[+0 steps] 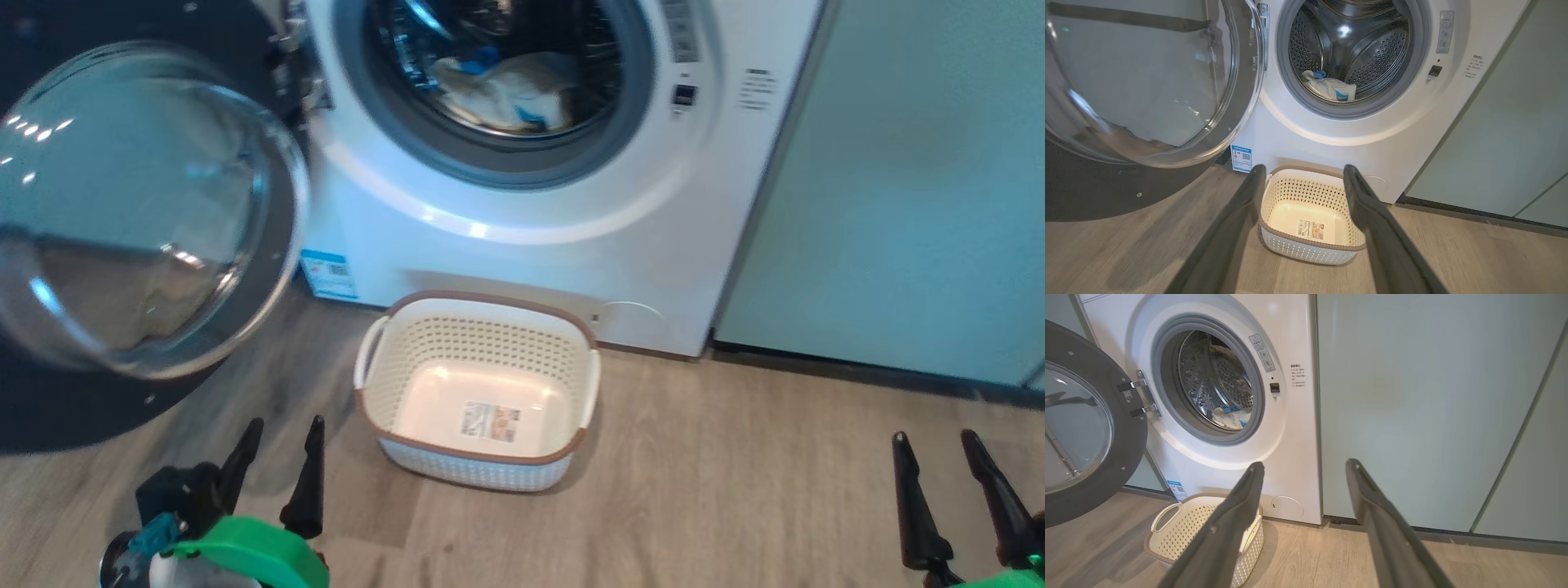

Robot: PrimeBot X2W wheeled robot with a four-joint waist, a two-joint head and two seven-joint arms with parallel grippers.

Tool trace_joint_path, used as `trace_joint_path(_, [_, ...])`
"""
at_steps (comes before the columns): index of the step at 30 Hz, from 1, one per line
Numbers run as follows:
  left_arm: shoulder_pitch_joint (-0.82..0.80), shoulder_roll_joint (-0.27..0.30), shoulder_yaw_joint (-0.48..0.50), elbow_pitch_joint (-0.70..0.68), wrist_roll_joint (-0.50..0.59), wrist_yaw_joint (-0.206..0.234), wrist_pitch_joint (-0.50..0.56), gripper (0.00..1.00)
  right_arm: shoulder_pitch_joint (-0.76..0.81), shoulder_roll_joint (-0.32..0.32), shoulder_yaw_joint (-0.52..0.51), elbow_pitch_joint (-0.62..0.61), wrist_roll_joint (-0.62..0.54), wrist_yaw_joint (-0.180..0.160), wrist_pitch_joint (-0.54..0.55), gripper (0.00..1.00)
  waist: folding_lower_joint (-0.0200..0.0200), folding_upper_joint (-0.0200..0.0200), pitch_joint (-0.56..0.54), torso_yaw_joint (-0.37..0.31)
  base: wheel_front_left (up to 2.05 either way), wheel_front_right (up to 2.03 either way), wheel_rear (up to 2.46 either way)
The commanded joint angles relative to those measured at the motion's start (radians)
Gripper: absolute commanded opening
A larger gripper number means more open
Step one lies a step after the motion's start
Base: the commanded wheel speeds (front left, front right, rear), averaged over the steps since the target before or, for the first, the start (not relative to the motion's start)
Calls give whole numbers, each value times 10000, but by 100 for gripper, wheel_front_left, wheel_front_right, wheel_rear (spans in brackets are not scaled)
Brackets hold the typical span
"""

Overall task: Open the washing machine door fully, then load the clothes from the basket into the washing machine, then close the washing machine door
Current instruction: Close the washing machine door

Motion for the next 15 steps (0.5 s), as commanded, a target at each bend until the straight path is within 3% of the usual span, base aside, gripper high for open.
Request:
trace_joint_path(1, [-601, 249, 516, -306, 31, 62, -77, 100, -211, -179, 138, -335, 53, -29, -56, 100, 0, 0, 11, 509, 0, 0, 0])
trace_joint_path(15, [-564, 268, 488, -367, -26, -142, -67, 100, -205, -179, 80, -340, -15, -29, -11, 100, 0, 0, -15, 3059, 0, 0, 0])
